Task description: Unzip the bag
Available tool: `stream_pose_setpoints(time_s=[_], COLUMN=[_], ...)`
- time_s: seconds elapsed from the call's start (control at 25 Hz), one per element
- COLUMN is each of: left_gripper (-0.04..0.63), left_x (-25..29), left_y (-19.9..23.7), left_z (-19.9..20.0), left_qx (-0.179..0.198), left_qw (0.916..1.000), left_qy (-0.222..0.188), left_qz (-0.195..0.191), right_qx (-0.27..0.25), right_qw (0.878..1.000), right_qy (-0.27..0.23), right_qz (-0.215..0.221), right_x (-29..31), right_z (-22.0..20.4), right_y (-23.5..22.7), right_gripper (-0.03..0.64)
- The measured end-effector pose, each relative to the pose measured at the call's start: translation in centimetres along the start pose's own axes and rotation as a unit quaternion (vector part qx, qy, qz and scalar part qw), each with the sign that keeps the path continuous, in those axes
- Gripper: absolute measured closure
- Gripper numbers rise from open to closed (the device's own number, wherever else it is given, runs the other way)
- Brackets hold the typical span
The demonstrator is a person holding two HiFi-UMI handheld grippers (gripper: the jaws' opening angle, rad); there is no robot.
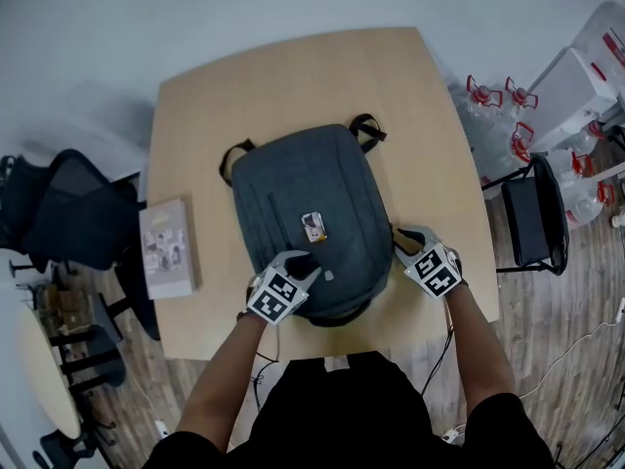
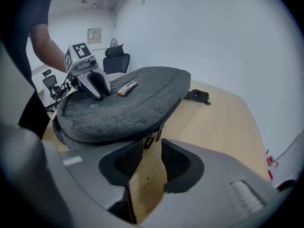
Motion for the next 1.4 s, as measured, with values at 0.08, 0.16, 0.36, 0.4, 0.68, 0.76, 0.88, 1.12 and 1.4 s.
stream_pose_setpoints(time_s=[0.08, 0.16, 0.36, 0.4, 0.68, 0.76, 0.88, 1.12, 1.4], left_gripper=[0.463, 0.462, 0.463, 0.463, 0.463, 0.463, 0.463, 0.463, 0.463], left_x=[0.0, 0.0, 0.0, 0.0, 0.0, -0.1, -0.1, -0.1, 0.0], left_y=[0.0, 0.0, 0.1, 0.1, 0.0, 0.1, 0.0, 0.0, 0.0], left_z=[0.0, -0.1, -0.2, -0.2, -0.2, -0.2, -0.2, -0.2, -0.3], left_qx=[0.001, 0.0, 0.0, 0.0, 0.001, 0.002, 0.004, 0.006, 0.007], left_qw=[1.0, 1.0, 1.0, 1.0, 1.0, 1.0, 1.0, 1.0, 1.0], left_qy=[-0.001, -0.001, -0.002, -0.002, -0.002, -0.002, -0.002, -0.001, -0.002], left_qz=[0.0, 0.0, 0.0, 0.0, -0.001, -0.001, 0.003, 0.004, 0.006], right_qx=[0.006, 0.011, 0.0, -0.003, -0.007, -0.022, -0.036, -0.003, 0.006], right_qw=[1.0, 0.999, 0.993, 0.992, 0.987, 0.984, 0.983, 0.991, 0.999], right_qy=[-0.001, 0.004, 0.022, 0.025, 0.04, 0.042, 0.038, 0.018, 0.002], right_qz=[0.026, 0.053, 0.114, 0.12, 0.157, 0.172, 0.177, 0.131, 0.04], right_x=[0.3, 0.5, 0.9, 1.0, 1.5, 1.6, 1.5, 0.6, -0.5], right_z=[0.0, 0.1, 0.4, 0.5, 0.5, 0.7, 0.8, 0.3, -0.1], right_y=[-0.2, -0.5, -1.2, -1.3, -1.8, -1.8, -1.6, -1.4, 0.0], right_gripper=[0.492, 0.492, 0.499, 0.499, 0.499, 0.503, 0.559, 0.575, 0.606])
Point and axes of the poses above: the fingertips, and each gripper's own axes: x forward along the fingers, y to its left, z out of its top, the point moved 8 cm from there along -x, backward along the fingers, and after that the axes turned 1 degree about -z, right-handed, at the moved point
